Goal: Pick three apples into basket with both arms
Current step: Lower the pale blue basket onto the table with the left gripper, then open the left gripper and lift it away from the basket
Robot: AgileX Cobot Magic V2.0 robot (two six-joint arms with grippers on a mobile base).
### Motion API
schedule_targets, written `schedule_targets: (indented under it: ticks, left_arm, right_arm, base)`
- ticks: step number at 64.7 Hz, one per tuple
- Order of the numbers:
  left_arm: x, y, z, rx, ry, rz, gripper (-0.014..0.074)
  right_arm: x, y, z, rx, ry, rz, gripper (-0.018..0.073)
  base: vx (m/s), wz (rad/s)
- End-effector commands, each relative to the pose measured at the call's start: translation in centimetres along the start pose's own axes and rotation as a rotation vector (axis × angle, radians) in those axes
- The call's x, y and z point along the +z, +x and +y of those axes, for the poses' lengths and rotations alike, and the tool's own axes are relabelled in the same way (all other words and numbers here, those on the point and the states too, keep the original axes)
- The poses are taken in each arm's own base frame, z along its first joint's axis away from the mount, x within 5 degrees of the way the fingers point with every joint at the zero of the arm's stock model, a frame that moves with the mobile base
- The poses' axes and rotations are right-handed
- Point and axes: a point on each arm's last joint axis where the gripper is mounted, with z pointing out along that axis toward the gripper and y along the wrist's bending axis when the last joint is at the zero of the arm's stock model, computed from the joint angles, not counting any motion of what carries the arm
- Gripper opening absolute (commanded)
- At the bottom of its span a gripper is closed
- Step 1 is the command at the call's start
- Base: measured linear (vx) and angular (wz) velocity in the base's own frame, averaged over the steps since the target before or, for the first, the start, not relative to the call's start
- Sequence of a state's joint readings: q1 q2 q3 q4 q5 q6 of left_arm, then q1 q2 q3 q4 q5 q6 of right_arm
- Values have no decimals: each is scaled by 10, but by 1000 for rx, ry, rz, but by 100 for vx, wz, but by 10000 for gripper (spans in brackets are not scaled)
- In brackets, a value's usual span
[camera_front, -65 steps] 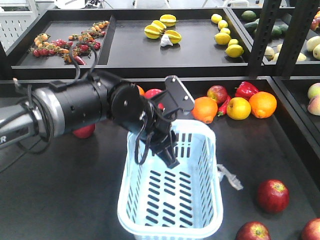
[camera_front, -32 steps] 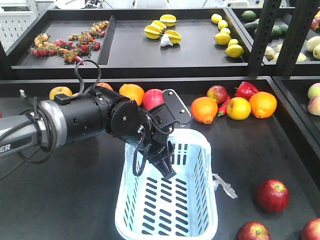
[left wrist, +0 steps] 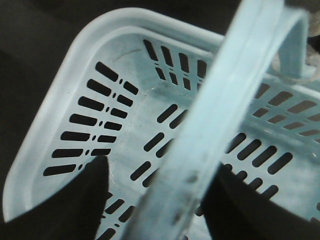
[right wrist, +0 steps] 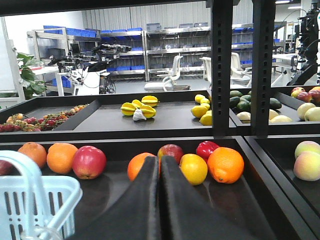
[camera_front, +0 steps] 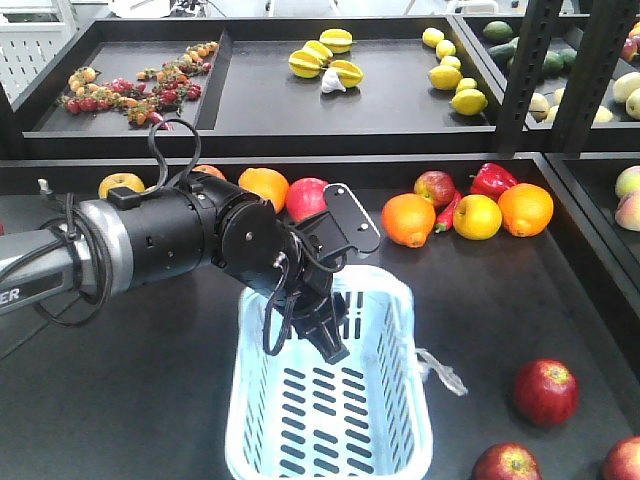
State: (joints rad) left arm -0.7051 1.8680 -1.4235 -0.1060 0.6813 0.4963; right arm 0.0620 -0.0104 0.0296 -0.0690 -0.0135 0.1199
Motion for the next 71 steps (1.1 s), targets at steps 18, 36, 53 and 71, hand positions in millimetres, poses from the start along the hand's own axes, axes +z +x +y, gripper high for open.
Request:
schedule_targets:
  ticks: [18,36,53,71]
  left_arm:
    - [-36,-15,2,-15,-30,-98,600]
    - [-89,-13,-3,-11,-36,-120,591]
    - [-166,-2,-1,-106,-132,-207,590]
    - [-231,38,40,-376,-287,-296,590]
  right_arm:
    - [-1,-3,1,-11,-8,-69,-9]
    - [-1,-3,1,-11,-8,-69,-9]
    - [-1,-3,1,-11,-8,-69,-9]
    - [-1,-3,1,-11,-8,-69,-9]
  base:
    - [0,0]
    - [0,0]
    - [0,0]
    - [0,0]
